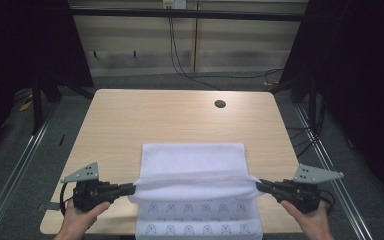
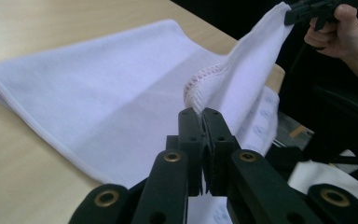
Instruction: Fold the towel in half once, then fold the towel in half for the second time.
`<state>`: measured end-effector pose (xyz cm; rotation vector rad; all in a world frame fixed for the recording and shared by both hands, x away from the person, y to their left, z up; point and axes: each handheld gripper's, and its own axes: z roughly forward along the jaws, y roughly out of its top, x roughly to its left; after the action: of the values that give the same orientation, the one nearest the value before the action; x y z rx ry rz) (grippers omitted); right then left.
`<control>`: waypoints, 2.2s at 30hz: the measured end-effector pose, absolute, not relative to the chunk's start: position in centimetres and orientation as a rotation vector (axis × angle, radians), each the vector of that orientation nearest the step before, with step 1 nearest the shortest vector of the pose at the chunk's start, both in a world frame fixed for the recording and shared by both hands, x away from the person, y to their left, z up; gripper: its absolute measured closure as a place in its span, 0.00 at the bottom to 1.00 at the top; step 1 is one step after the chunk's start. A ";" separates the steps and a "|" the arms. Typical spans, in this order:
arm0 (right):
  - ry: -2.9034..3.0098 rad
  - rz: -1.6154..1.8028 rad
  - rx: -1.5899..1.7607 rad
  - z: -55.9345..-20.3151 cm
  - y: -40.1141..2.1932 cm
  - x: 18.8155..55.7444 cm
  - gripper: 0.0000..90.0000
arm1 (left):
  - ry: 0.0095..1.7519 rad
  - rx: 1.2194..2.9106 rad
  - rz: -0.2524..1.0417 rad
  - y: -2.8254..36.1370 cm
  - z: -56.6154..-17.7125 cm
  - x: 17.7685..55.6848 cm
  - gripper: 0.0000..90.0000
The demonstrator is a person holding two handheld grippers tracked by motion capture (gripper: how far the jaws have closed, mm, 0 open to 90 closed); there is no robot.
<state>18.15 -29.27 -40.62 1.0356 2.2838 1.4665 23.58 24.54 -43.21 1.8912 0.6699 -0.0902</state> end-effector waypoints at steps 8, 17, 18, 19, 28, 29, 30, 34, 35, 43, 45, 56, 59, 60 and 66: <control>2.369 1.382 1.012 -42.6 -28.7 13.3 0.95 | 0.612 2.012 -0.150 23.8 -43.9 19.2 0.97; 2.536 1.353 1.058 -45.3 -29.6 11.3 0.71 | 0.553 2.021 -0.262 24.7 -44.9 19.0 0.83; 2.530 1.365 1.058 -45.2 -29.7 11.3 0.70 | 0.563 2.006 -0.265 24.8 -45.0 19.4 0.81; 2.514 1.368 1.066 -45.1 -29.9 11.5 0.69 | 0.579 2.001 -0.250 24.8 -45.2 19.9 0.81; 2.467 1.297 1.082 -45.7 -28.8 17.7 0.70 | 0.700 2.046 -0.187 22.2 -47.5 27.7 0.81; 2.473 1.279 1.082 -45.9 -28.5 18.6 0.71 | 0.717 2.040 -0.177 21.9 -47.7 28.5 0.82; 2.481 1.276 1.078 -46.0 -28.3 19.5 0.71 | 0.732 2.028 -0.184 21.4 -48.0 29.7 0.82; 2.486 1.211 1.084 -46.8 -27.4 23.3 0.73 | 0.753 2.082 -0.121 20.2 -48.9 32.0 0.83; 2.483 1.179 1.089 -47.1 -27.1 24.3 0.73 | 0.768 2.078 -0.118 20.0 -49.1 32.4 0.84; 2.519 1.024 1.133 -49.5 -26.1 28.3 0.76 | 0.765 2.152 -0.068 19.4 -50.3 32.9 0.86; 2.514 1.043 1.156 -49.5 -26.4 28.1 0.76 | 0.764 2.148 -0.076 19.4 -50.3 32.8 0.86; 2.568 1.029 1.137 -48.9 -26.9 25.9 0.72 | 0.730 2.167 -0.055 18.9 -49.8 32.1 0.86; 2.520 1.063 1.154 -48.1 -27.4 26.8 0.73 | 0.756 2.119 -0.038 19.6 -49.2 33.4 0.84; 2.494 1.082 1.168 -47.8 -27.6 27.4 0.73 | 0.768 2.093 -0.033 19.9 -48.9 33.8 0.84; 2.383 1.111 1.180 -46.5 -28.1 30.3 0.77 | 0.821 2.072 0.024 20.4 -48.4 36.6 0.81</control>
<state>30.32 -28.06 -46.47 1.1797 2.3828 1.1111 36.62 20.37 -48.40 2.0722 0.8208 0.0244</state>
